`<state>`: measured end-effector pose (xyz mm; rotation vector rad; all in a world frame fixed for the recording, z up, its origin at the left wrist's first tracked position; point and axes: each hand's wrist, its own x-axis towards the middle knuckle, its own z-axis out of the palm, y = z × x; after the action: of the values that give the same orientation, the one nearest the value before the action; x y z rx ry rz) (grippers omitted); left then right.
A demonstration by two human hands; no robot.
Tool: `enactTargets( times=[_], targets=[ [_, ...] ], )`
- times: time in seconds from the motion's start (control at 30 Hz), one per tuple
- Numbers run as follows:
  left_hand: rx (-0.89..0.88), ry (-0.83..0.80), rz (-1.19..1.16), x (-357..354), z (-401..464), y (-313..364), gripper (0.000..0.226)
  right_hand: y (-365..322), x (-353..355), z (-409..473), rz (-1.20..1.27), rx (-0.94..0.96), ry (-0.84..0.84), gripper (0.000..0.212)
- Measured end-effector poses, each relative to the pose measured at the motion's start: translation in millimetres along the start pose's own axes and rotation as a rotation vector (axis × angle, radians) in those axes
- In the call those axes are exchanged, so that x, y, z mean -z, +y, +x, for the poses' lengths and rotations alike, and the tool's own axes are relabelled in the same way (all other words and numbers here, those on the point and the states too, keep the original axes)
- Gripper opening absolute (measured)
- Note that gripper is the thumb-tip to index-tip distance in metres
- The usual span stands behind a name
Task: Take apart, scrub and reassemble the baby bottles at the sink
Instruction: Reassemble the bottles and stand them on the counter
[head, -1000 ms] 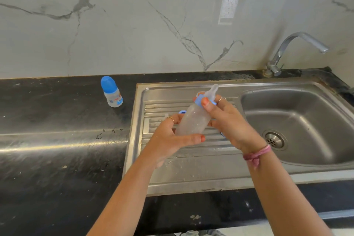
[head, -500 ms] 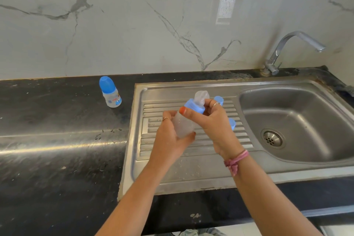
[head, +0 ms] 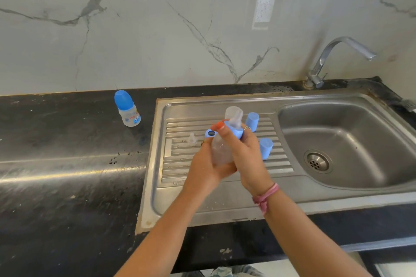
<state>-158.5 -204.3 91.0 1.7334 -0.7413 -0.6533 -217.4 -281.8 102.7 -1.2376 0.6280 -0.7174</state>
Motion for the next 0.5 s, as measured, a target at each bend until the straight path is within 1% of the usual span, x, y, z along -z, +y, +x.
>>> enactTargets(
  times=[0.07,0.1,0.13,0.17,0.2,0.23,0.27,0.3,0.37,0.4,0.5],
  targets=[
    [-0.082,0.114,0.068,-10.6,-0.5,-1.1,0.042,5.0,-4.9,-6.3,-0.031,0.058,0.104,0.034],
    [-0.111,0.141,0.077,-14.8,-0.5,-1.7,0.042,6.4,-6.2,-8.8,-0.046,0.096,0.131,0.03],
    [-0.121,0.155,0.091,-16.4,-0.5,-0.6,0.041,6.6,-6.0,-10.2,-0.045,0.128,0.133,0.027],
    [-0.115,0.152,0.108,-14.8,-0.1,0.9,0.042,4.7,-3.2,-9.8,-0.03,0.144,0.104,0.026],
    [-0.1,0.115,0.103,-10.6,1.2,3.0,0.045,1.2,2.8,-7.1,-0.007,0.138,0.043,0.028],
    [-0.078,0.038,0.069,-3.1,3.1,5.0,0.049,-4.1,10.9,-2.9,0.017,0.115,-0.04,0.029],
    [-0.044,-0.089,0.011,6.4,5.1,6.8,0.054,-10.8,20.6,2.0,0.038,0.083,-0.137,0.028],
    [-0.004,-0.257,-0.055,16.1,6.8,9.2,0.056,-17.2,30.5,7.2,0.065,0.053,-0.235,0.027],
    [0.068,-0.602,-0.2,28.8,6.5,13.9,0.049,-25.3,46.1,15.9,0.175,-0.017,-0.41,0.024],
    [0.104,-0.71,-0.258,29.8,6.0,14.3,0.045,-26.5,49.9,18.4,0.234,-0.053,-0.482,0.023],
    [0.237,-0.923,-0.393,20.8,4.6,12.1,0.037,-22.5,50.2,19.8,0.301,-0.108,-0.653,0.018]
  ],
)
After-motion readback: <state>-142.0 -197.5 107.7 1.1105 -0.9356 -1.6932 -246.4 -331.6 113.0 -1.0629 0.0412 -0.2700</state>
